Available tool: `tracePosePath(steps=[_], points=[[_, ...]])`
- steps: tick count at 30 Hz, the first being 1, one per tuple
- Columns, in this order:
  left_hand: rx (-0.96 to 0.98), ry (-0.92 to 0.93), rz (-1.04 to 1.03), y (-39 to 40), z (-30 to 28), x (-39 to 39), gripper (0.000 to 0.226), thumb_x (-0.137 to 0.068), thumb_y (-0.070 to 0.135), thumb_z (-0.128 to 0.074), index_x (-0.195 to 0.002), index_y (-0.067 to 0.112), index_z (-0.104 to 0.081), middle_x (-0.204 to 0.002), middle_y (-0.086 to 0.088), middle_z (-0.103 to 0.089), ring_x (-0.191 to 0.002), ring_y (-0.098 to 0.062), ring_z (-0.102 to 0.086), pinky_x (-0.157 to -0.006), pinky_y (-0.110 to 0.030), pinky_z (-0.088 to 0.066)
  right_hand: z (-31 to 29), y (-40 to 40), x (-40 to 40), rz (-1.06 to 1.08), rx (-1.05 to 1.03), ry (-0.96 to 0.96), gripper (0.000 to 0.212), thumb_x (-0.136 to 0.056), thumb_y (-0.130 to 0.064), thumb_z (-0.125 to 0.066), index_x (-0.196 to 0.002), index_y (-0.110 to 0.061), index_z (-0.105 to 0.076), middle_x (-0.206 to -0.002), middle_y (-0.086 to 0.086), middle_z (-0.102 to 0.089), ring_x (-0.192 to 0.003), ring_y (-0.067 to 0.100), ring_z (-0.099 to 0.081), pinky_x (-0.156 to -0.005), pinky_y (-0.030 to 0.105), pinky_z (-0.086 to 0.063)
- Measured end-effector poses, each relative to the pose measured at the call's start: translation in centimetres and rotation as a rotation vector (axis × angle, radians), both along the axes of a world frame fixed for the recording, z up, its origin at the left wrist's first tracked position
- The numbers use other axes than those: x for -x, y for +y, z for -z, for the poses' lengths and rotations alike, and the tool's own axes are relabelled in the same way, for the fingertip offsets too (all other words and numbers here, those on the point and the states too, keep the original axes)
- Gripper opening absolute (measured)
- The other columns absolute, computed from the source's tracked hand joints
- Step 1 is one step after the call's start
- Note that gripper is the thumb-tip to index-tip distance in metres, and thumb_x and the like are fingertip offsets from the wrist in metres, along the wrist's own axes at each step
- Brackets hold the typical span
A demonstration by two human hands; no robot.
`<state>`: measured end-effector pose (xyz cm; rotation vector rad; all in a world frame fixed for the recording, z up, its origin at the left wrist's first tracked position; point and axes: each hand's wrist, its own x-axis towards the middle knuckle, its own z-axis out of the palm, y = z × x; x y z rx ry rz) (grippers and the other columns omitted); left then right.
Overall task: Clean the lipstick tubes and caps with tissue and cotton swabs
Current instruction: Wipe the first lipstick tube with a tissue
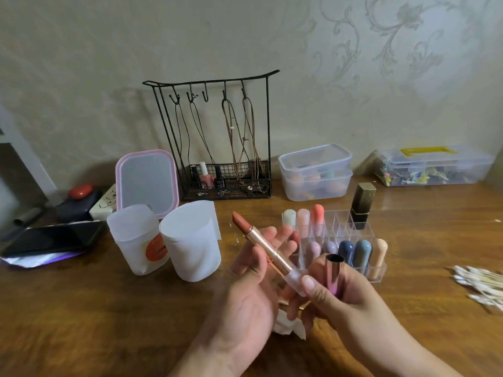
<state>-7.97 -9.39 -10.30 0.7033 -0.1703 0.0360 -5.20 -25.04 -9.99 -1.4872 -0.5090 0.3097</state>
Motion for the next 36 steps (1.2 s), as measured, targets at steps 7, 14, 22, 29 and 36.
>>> tracePosePath(steps=[7, 14, 22, 29, 36], points=[[0.038, 0.130, -0.143, 0.4, -0.5, 0.0, 0.049, -0.037, 0.020, -0.098, -0.079, 0.011, -0.074, -0.090, -0.009, -0.070, -0.090, -0.025, -0.067, -0.102, -0.049, -0.037, 0.3, 0.2, 1.1, 0.347, 0.251, -0.428, 0.017, -0.071, -0.017, -0.084, -0.078, -0.027, -0.071, -0.075, -0.012, -0.071, -0.070, 0.006, -0.069, -0.064, 0.022, -0.056], [-0.053, 0.176, -0.141, 0.2, -0.4, -0.1, 0.058, -0.045, 0.030, -0.095, -0.093, 0.010, -0.071, -0.093, -0.011, -0.068, -0.087, -0.025, -0.066, -0.091, -0.043, -0.049, -0.5, 0.2, 1.2, 0.379, 0.233, -0.440, 0.019, -0.062, -0.044, -0.077, -0.069, -0.028, -0.071, -0.068, -0.011, -0.068, -0.064, 0.006, -0.066, -0.057, 0.023, -0.053], [-0.031, 0.193, -0.153, 0.4, -0.3, -0.1, 0.059, -0.038, 0.027, -0.097, -0.090, 0.009, -0.076, -0.106, -0.015, -0.071, -0.096, -0.027, -0.069, -0.096, -0.047, -0.050, -0.6, 0.2, 1.4, 0.369, 0.289, -0.499, 0.029, -0.061, -0.054, -0.073, -0.070, -0.027, -0.066, -0.067, -0.010, -0.067, -0.061, 0.004, -0.065, -0.055, 0.019, -0.051], [-0.376, 0.096, -0.169, -0.5, -0.2, 0.5, 0.048, -0.070, 0.046, -0.077, -0.096, 0.008, -0.063, -0.104, -0.025, -0.068, -0.097, -0.039, -0.065, -0.085, -0.047, -0.054, 0.4, 0.0, 1.4, 0.335, 0.324, -0.595, 0.030, -0.068, -0.047, -0.079, -0.077, -0.032, -0.055, -0.066, -0.008, -0.065, -0.056, 0.007, -0.063, -0.049, 0.024, -0.049], [-0.473, 0.111, -0.086, -1.4, -0.3, 1.1, 0.032, -0.089, 0.043, -0.054, -0.094, 0.015, -0.068, -0.112, -0.018, -0.068, -0.105, -0.036, -0.065, -0.089, -0.046, -0.050, -0.3, -0.2, 1.4, 0.249, 0.264, -0.511, 0.036, -0.072, -0.058, -0.072, -0.091, -0.028, -0.067, -0.068, -0.003, -0.068, -0.057, 0.009, -0.063, -0.053, 0.027, -0.052]])
